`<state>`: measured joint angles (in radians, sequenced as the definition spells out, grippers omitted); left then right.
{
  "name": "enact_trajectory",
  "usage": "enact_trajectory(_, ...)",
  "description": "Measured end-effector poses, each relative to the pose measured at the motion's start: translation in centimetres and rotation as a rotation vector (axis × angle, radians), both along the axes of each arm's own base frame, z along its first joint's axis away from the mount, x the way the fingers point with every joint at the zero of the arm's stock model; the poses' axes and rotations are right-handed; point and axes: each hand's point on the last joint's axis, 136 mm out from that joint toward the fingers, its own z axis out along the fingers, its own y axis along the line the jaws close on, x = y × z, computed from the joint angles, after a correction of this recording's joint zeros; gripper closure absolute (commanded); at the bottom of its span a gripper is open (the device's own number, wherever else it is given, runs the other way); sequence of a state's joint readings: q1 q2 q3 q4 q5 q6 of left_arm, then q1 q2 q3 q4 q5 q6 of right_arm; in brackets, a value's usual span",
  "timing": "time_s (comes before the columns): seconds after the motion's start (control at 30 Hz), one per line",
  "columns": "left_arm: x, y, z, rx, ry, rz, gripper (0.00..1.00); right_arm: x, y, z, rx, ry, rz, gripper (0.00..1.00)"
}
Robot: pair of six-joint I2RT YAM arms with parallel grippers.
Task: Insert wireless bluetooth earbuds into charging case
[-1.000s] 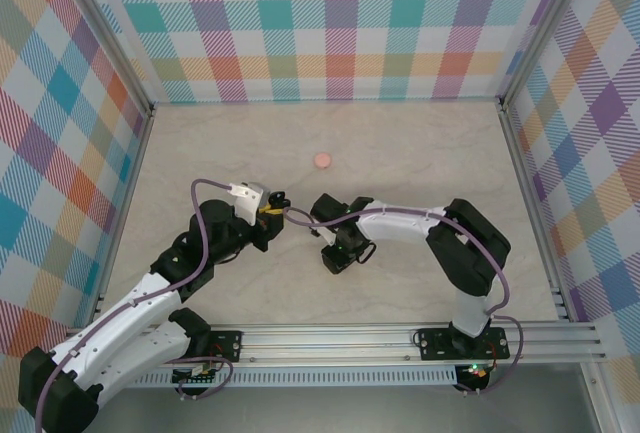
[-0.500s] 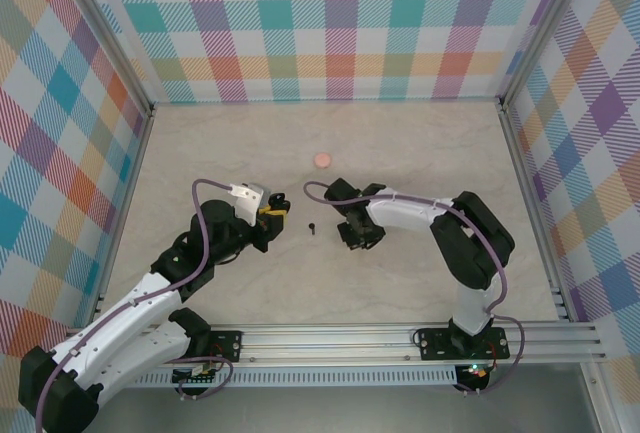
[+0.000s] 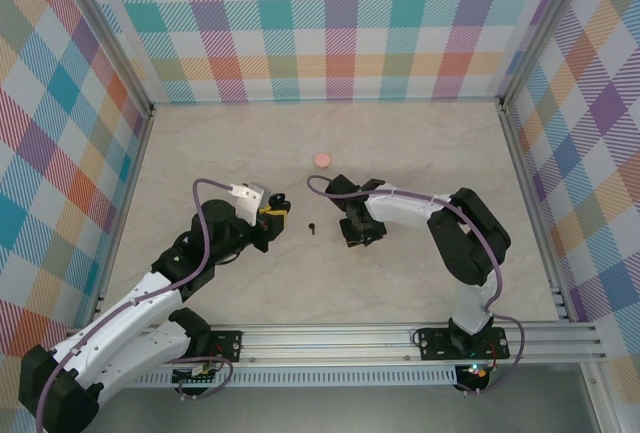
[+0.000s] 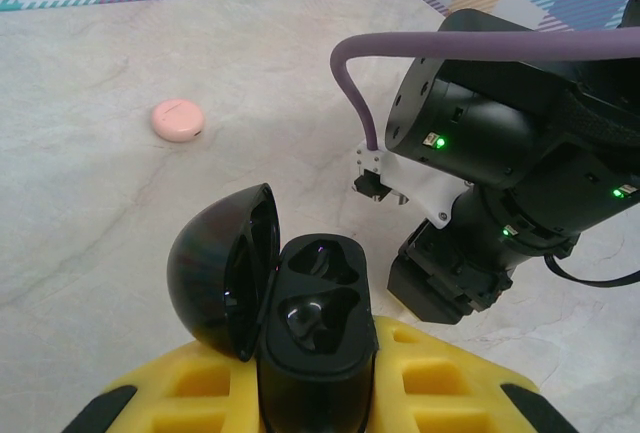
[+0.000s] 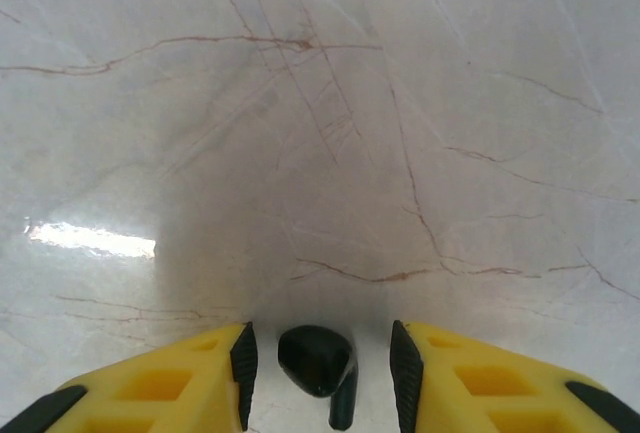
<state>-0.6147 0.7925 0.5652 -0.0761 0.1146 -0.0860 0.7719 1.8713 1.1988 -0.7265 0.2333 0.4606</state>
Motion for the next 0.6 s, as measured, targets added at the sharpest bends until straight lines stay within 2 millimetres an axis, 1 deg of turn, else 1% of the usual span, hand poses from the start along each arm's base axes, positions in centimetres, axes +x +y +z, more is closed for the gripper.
enact_trajectory(0.2,-0.07,-0.08,0.0,-0.002,0.002,-0.006,0.81,-0.05,0.27,-0.07,0.002,0.02,-0.02,0.64)
enact_trajectory(0.43,-0.08,-0.09,-0.01,-0.002,0.002,-0.006,0.81,-0.13,0.37,-0.08,0.001,0.032,-0.033,0.68)
enact_trajectory(0.6,-0.05,-0.11,-0.08,-0.001,0.004,-0.006,0.81,-0.13,0.47,-0.13,0.005,0.035,-0.039,0.73)
